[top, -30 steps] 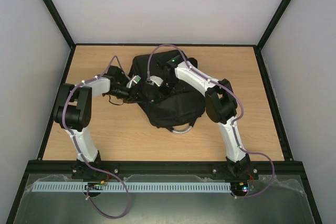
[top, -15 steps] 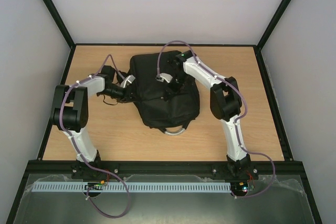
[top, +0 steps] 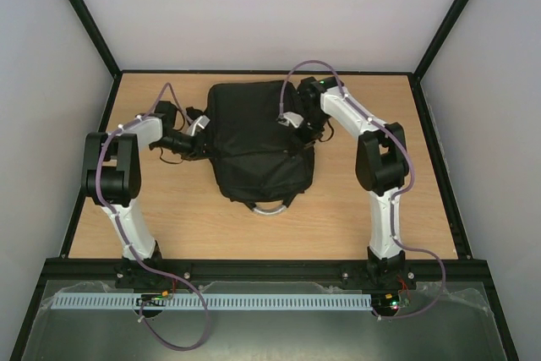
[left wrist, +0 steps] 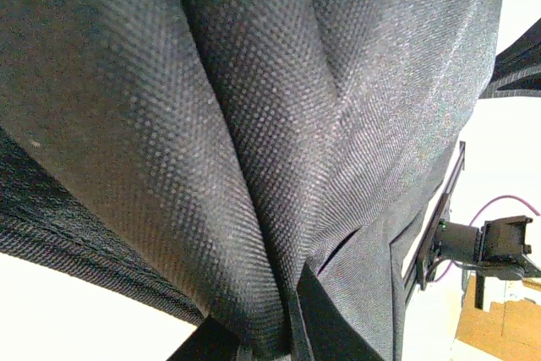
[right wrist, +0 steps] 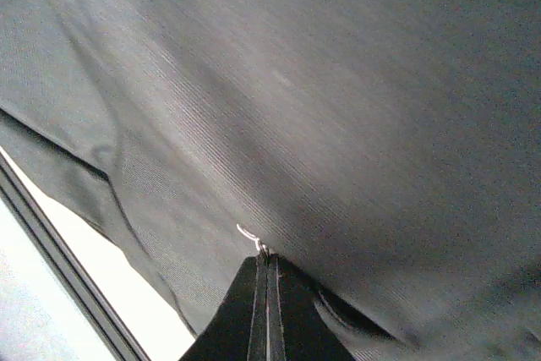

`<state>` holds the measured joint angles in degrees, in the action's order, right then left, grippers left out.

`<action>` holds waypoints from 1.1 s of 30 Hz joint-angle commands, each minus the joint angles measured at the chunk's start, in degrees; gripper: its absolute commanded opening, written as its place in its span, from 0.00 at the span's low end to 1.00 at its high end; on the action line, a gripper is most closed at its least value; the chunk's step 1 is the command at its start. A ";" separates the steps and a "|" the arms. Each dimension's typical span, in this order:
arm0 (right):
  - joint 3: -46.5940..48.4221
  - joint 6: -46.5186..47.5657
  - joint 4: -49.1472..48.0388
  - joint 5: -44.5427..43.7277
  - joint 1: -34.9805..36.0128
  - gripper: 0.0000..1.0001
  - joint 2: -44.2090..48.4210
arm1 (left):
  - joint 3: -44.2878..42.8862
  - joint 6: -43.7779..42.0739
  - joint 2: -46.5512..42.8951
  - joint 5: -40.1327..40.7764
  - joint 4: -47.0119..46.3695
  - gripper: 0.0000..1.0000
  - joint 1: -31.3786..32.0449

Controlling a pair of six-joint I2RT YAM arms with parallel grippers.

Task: Pack the student bag
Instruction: Zip the student bag at the center of the board.

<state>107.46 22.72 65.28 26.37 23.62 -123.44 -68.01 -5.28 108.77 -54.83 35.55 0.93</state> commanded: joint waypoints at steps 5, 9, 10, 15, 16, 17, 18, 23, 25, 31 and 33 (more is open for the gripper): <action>-5.38 2.83 8.46 -10.51 -5.63 0.01 3.73 | -2.49 -1.36 1.41 7.44 -2.11 0.02 -4.10; -3.88 1.97 8.46 -8.37 -5.86 0.01 2.73 | -2.04 -0.83 1.05 6.75 -2.65 0.03 -4.09; -2.60 1.32 8.46 -7.34 -5.84 0.01 2.24 | -2.04 -0.58 0.82 6.36 -2.68 0.05 -4.09; 4.46 0.84 8.38 -7.75 -5.90 0.13 2.08 | -4.62 -1.97 -1.78 7.02 -0.10 0.20 -4.17; 5.48 1.04 8.30 -8.49 -6.04 0.17 2.51 | -5.67 -2.70 -2.35 7.63 1.13 0.26 -4.31; 6.12 1.05 8.27 -8.78 -6.53 0.24 3.04 | -6.64 -3.26 -2.81 8.22 2.36 0.32 -4.47; 6.59 1.01 8.11 -8.71 -7.25 0.31 3.69 | -7.80 -3.90 -3.20 8.65 3.59 0.36 -4.71; 6.83 -0.28 3.77 -7.16 -10.97 0.37 7.57 | -13.26 -5.82 -4.71 10.40 8.47 0.49 -6.37; 7.52 -0.79 2.22 -6.62 -12.14 0.37 8.51 | -15.60 -6.42 -5.04 11.16 9.62 0.51 -6.83; 9.89 -0.26 -5.78 -8.25 -14.29 0.42 12.98 | -26.17 -8.64 -3.80 14.47 13.17 0.58 -7.64; 9.84 -0.12 -10.14 -10.94 -14.30 0.45 15.44 | -31.32 -9.54 -2.78 15.15 14.93 0.57 -7.99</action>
<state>115.33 22.50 62.15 18.55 9.28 -113.78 -91.09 -12.05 105.47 -41.93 45.71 -6.33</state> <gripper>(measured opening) 0.426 0.576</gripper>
